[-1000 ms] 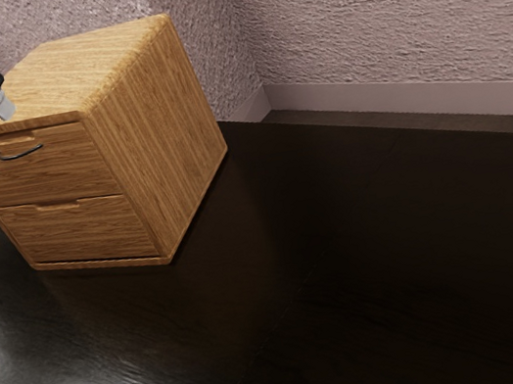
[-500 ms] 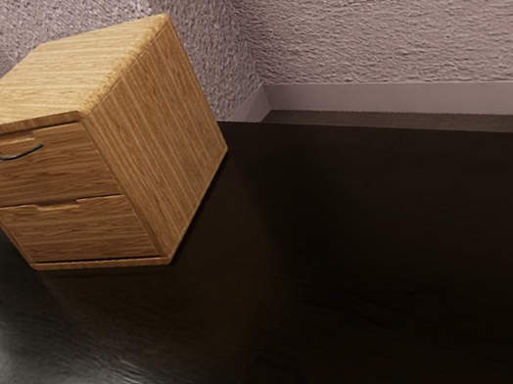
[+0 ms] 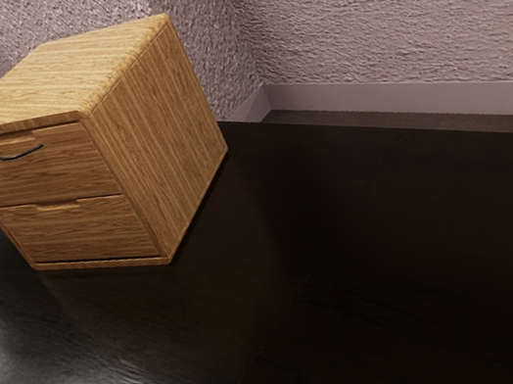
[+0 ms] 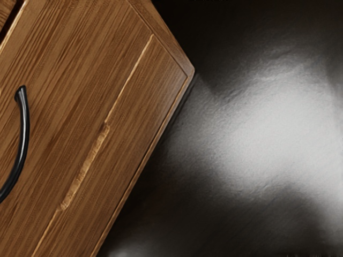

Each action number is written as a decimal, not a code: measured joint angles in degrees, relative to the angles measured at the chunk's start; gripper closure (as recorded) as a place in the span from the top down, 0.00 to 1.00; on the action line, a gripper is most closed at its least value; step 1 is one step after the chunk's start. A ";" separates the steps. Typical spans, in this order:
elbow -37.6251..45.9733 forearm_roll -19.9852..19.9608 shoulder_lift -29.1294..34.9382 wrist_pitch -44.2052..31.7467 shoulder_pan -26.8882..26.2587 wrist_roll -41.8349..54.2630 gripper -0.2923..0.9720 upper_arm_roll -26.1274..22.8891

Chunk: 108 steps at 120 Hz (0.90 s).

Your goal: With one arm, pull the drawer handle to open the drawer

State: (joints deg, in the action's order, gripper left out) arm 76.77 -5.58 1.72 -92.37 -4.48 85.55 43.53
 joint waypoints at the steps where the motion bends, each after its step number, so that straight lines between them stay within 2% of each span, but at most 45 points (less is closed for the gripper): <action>1: 0.01 -0.02 -0.05 -0.01 -0.04 0.30 0.77 0.02; 40: 0.47 -0.23 -3.95 -6.85 -1.34 8.77 0.77 1.32; 64: 1.50 -1.08 -4.39 -9.69 0.85 11.78 0.77 1.53; 81: 2.04 -2.80 -7.83 -10.93 4.74 13.24 0.69 1.35; 108: 1.43 -5.03 -10.52 -13.85 2.88 14.34 0.61 -1.63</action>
State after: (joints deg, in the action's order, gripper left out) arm 78.19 -10.61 -8.80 -106.22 -1.59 99.89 41.90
